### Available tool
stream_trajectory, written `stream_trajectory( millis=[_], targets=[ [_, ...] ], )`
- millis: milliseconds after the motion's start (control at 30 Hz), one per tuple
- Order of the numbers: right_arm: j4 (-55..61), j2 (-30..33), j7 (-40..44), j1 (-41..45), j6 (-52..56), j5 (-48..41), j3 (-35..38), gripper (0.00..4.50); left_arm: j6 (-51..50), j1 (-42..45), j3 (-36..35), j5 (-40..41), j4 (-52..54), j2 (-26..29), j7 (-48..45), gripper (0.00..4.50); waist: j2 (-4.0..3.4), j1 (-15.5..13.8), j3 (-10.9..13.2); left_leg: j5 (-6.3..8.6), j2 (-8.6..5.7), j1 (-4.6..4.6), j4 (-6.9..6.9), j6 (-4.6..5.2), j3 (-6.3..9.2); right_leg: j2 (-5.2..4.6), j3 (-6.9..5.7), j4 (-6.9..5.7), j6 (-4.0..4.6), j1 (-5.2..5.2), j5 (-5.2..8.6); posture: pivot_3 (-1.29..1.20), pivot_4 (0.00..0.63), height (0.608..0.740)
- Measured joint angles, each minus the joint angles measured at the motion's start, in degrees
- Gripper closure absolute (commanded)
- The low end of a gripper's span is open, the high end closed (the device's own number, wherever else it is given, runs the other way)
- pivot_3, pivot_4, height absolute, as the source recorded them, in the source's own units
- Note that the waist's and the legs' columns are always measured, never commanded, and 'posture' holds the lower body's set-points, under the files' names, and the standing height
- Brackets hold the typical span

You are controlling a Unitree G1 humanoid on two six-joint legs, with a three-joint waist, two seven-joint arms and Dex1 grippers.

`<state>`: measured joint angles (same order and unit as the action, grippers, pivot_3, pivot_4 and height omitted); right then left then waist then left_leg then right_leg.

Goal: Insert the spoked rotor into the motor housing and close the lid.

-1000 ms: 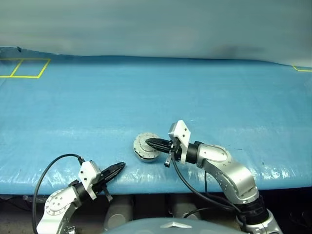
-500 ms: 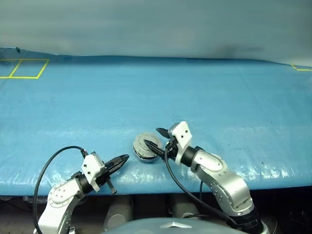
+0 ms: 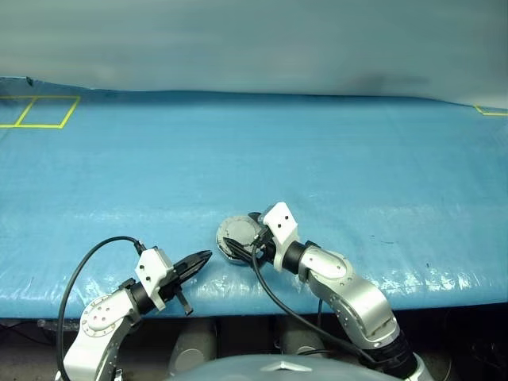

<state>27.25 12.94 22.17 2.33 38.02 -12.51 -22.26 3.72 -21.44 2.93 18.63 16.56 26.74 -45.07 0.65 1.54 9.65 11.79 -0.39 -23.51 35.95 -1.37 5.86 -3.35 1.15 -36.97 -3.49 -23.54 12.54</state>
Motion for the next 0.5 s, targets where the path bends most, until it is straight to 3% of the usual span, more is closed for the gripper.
stream_trajectory(
  millis=[200, 400, 500],
  targets=[
    [-1.08, -0.30, -0.45, 0.00, -0.36, 0.88, -0.57, 0.01, -1.08, -0.07, 0.14, 0.01, 1.63, 0.00, 0.14, 4.50, 0.00, 0.02, 0.00, 0.00, 0.00, 0.01, 0.00, 0.00, 0.00, 0.00, 0.00, 0.00, 0.00, 0.01, 0.00, 0.00, 0.150, 0.740],
    [-1.41, -0.70, -0.89, -0.41, -1.33, 1.49, -1.58, 1.46, -1.22, -0.14, 0.14, 0.02, 1.64, 0.01, 0.12, 4.50, 0.00, 0.05, -0.01, 0.00, 0.00, 0.02, 0.00, 0.00, 0.00, 0.00, 0.00, 0.00, 0.00, 0.02, 0.00, 0.00, 0.150, 0.740],
    [-1.41, -0.86, -0.93, -0.47, -1.39, 1.81, -1.75, 1.46, -1.22, -0.17, 0.13, 0.02, 1.63, 0.03, 0.05, 4.50, 0.00, 0.05, -0.02, 0.00, 0.00, 0.03, 0.01, 0.00, 0.00, 0.00, 0.00, 0.00, 0.00, 0.02, 0.00, 0.00, 0.150, 0.740]
  ],
)
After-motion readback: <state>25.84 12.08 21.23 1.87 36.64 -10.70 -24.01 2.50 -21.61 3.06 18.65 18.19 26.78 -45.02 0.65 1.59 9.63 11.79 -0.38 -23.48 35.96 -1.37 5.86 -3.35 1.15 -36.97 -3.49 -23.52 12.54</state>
